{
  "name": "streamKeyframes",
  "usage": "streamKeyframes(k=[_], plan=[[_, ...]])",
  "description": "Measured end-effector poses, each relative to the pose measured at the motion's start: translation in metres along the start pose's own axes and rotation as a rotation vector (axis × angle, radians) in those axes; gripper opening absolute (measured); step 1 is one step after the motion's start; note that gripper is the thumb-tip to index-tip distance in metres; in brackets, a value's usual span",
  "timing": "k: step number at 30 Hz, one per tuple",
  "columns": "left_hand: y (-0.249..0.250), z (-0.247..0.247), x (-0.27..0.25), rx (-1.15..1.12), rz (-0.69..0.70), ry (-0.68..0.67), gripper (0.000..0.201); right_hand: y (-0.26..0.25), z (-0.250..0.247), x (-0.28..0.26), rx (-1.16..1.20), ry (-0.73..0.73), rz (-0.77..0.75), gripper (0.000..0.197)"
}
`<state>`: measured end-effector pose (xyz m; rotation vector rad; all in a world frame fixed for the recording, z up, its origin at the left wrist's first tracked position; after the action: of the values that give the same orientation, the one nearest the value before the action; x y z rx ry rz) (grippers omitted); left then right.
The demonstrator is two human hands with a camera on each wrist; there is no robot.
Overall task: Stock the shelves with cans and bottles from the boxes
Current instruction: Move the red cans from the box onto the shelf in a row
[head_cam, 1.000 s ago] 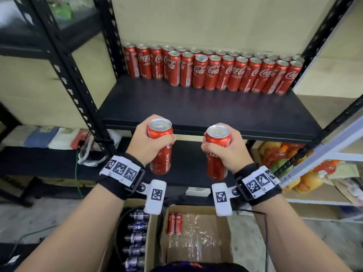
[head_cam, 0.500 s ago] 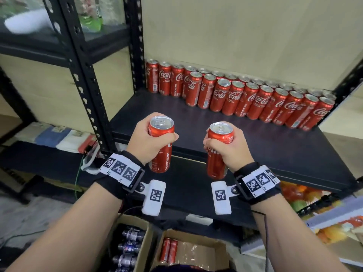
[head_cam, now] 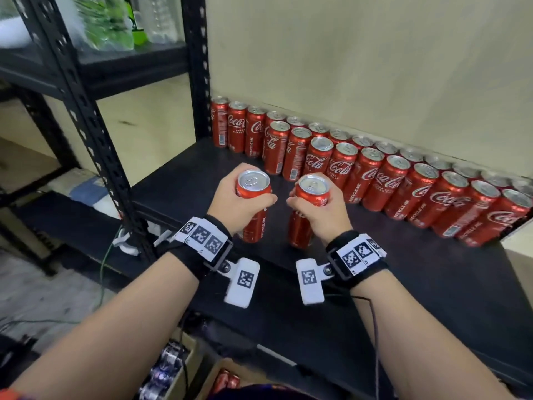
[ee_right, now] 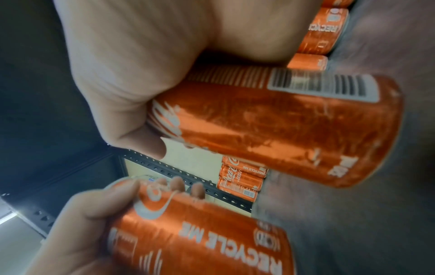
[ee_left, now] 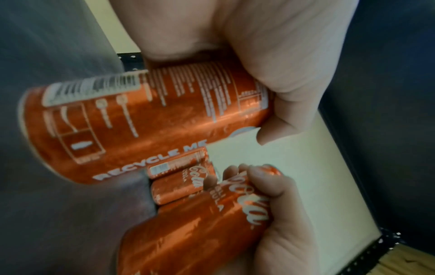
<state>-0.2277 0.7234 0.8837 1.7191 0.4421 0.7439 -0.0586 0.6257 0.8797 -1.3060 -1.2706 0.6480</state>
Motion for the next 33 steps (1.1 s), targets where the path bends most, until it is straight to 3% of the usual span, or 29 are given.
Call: streamKeyframes(k=[8, 13, 17, 20, 24, 28, 33], plan=[[-0.022, 0.023, 0.011, 0.038, -0.039, 0.001, 0.038, 0.026, -0.004, -0.002, 0.072, -0.033, -0.040, 0.034], [-0.020, 0.027, 0.015, 0.111, -0.105, -0.107, 0.038, 0.023, 0.000, -0.004, 0.004, -0.154, 0.022, 0.043], [-0.003, 0.019, 0.013, 0.271, -0.116, -0.233, 0.054, -0.006, -0.016, -0.005, -0.268, -0.306, 0.078, 0.063], [0.026, 0.012, 0.014, 0.602, -0.100, -0.354, 0.076, -0.036, -0.018, 0.000, -0.545, -0.479, 0.091, 0.074], [0.061, 0.025, 0.022, 1.059, -0.025, -0.603, 0.088, -0.053, -0.007, 0.010, -0.945, -0.747, 0.124, 0.084], [0.059, 0.037, 0.033, 1.203, -0.075, -0.714, 0.077, -0.058, 0.002, 0.021, -1.163, -0.861, 0.130, 0.085], [0.052, 0.039, 0.042, 1.217, -0.137, -0.710, 0.062, -0.051, 0.013, 0.026, -1.072, -0.923, 0.129, 0.065]])
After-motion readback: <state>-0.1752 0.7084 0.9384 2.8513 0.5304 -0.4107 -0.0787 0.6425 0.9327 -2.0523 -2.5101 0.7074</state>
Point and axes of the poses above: each hand's wrist, its own x-axis towards the middle knuckle, its own z-axis out of the palm, y = z × x, the point moved 10 cm from there along x, towards the middle knuckle, and after that the axes turned 15 degrees about -y, right-handed, at the moved point
